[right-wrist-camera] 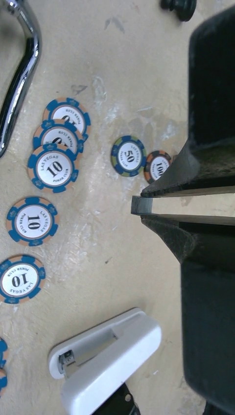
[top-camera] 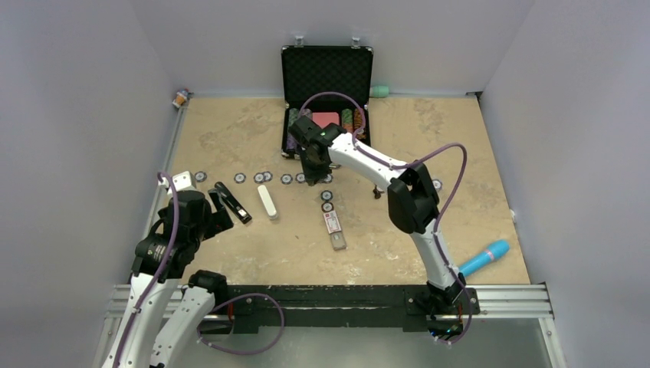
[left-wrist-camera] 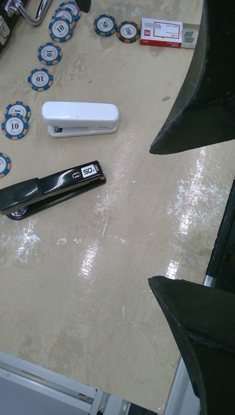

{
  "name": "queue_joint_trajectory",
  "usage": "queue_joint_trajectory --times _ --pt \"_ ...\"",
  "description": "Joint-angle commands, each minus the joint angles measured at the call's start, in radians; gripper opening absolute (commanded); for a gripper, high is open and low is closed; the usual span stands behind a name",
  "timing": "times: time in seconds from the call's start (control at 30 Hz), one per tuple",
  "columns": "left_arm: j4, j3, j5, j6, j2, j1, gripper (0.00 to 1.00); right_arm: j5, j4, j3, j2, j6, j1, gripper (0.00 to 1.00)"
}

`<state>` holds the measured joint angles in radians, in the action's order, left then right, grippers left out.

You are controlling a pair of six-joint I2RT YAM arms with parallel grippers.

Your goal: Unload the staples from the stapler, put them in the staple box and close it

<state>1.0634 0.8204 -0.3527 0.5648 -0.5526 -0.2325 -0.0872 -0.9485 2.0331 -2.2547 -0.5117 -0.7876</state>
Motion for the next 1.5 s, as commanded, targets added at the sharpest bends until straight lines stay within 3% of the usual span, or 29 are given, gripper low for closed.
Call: queue_joint_trajectory --times 0.0,0.63,1.1,1.47 --pt "-0.011 0.008 -0.025 0.015 -0.006 -0.007 0.97 -0.032 0.021 -0.064 0.103 0.033 -0.009 0.16" --pt "-0.023 0.01 0.0 0.0 -0.034 -0.006 0.97 -0.015 0.09 -0.484 0.438 -0.006 -0.024 0.16" --pt "-0.033 -0.004 -0.001 0.004 0.018 -0.015 0.96 0.12 -0.081 -0.57 0.539 -0.155 -0.151 0.16" --pt "-0.046 -0.014 0.002 -0.006 0.08 -0.078 0.95 0.155 -0.123 -0.626 0.538 -0.17 -0.154 0.15"
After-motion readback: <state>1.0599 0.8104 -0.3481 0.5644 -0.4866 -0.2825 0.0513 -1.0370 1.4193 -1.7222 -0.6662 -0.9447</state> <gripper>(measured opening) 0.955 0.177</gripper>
